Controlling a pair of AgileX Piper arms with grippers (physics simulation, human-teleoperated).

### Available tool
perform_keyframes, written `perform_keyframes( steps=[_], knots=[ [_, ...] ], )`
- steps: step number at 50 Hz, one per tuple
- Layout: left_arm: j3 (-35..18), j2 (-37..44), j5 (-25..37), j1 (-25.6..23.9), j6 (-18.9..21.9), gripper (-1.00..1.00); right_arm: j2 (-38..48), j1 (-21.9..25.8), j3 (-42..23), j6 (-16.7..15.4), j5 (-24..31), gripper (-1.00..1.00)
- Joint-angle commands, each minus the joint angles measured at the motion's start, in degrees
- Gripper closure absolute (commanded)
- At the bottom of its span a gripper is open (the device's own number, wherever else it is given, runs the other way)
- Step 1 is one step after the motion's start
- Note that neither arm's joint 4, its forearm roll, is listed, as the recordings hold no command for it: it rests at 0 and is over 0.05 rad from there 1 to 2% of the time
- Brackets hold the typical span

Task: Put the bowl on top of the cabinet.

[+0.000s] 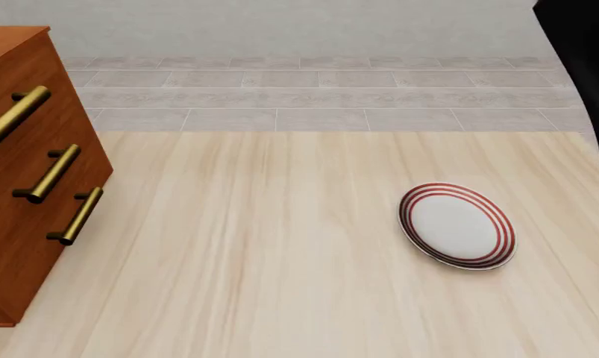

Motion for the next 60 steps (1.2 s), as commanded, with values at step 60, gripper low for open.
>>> perform_keyframes(
  steps=[60],
  knots=[
    [-16.61,-0.41,8.07,-2.97,-2.04,-1.00,-1.30,-0.07,-0.48,-0.42,1.13,-1.00]
  ],
)
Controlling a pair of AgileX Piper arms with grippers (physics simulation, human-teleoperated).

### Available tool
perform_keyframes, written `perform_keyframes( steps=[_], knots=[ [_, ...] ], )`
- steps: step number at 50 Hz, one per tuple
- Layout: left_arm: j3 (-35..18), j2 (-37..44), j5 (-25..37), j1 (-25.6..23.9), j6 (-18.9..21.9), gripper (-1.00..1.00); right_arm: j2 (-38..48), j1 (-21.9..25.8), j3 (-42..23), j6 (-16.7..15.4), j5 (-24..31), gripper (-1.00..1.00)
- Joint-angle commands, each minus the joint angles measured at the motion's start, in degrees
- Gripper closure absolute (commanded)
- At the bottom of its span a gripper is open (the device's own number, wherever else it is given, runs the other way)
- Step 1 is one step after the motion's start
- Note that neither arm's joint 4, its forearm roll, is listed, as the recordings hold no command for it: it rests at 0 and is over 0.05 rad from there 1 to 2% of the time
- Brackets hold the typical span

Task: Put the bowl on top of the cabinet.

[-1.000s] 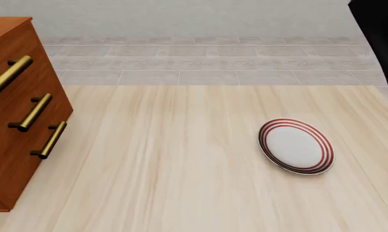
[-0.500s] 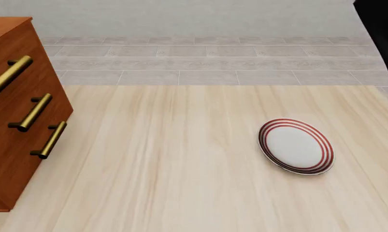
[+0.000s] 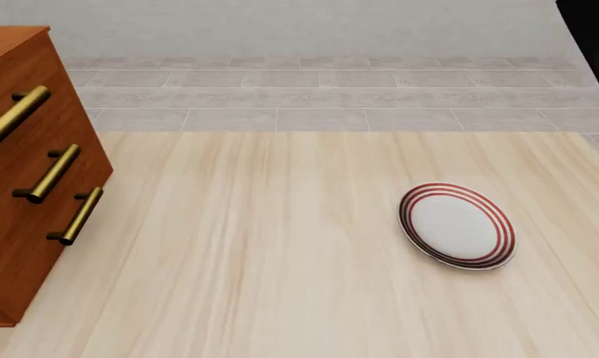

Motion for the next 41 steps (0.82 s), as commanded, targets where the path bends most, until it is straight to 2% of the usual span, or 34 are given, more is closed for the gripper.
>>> perform_keyframes(
  steps=[1,24,41],
  knots=[
    [-2.84,-0.36,1.06,-1.38,-0.27,-1.00,-0.27,-0.07,-0.18,-0.14,0.16,-1.00],
    [-8.30,-3.05,2.84,-2.94,2.02,-1.00,-1.13,-0.01,-0.42,-0.24,0.74,-1.00],
    [-12.92,-3.94,3.82,-8.32,3.99,-1.00,-1.65,-0.26,-0.57,-0.25,0.95,-1.00]
  ],
)
